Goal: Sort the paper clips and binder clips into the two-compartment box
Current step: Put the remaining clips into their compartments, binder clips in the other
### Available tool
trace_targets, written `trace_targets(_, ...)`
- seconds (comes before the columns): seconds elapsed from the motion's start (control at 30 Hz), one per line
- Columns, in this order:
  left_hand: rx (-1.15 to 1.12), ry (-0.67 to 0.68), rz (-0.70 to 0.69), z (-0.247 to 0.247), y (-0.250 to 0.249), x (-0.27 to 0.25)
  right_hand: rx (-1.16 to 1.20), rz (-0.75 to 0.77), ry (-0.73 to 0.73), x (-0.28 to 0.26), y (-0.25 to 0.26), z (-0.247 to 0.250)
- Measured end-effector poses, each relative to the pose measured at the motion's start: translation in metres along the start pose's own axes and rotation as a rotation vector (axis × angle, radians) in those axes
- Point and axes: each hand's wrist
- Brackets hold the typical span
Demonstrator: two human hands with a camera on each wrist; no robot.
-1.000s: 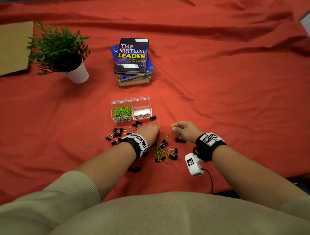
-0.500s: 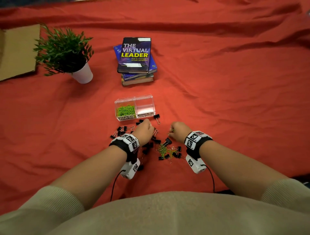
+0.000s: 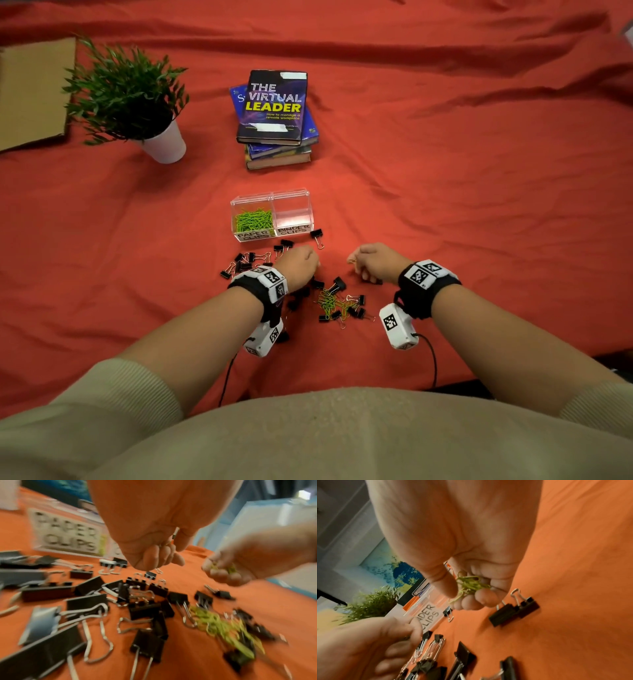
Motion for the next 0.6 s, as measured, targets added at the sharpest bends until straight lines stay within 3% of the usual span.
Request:
trace_targets(0.17,0.332,0.131,-0.138,-0.031,-0.006,0.005,-0.403,0.028,0.012,-0.009,-0.015,0.004)
trace_targets(0.3,0.384,0.077,-0.120,-0.032,-0.006,0.012,-0.804,0.050,-0.037,-0.011,-0.020,-0.008)
trace_targets(0.47,0.417,-0.048,-0.088,-0.008,0.001,0.010,-0.725,0.076,-0.243,-0.003,-0.015,-0.008)
trace_targets(0.6,0.412,0.068,-0.203,-0.007,0.003,-0.005,-0.656,0.106,-0.193,-0.001,-0.013,-0.007)
Point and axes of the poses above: each hand's wrist, its own x-axis towards the middle knuckle, its own z-axis out of the back of the hand, y = z × x, and after that the axes turned 12 degrees about -z, right-handed
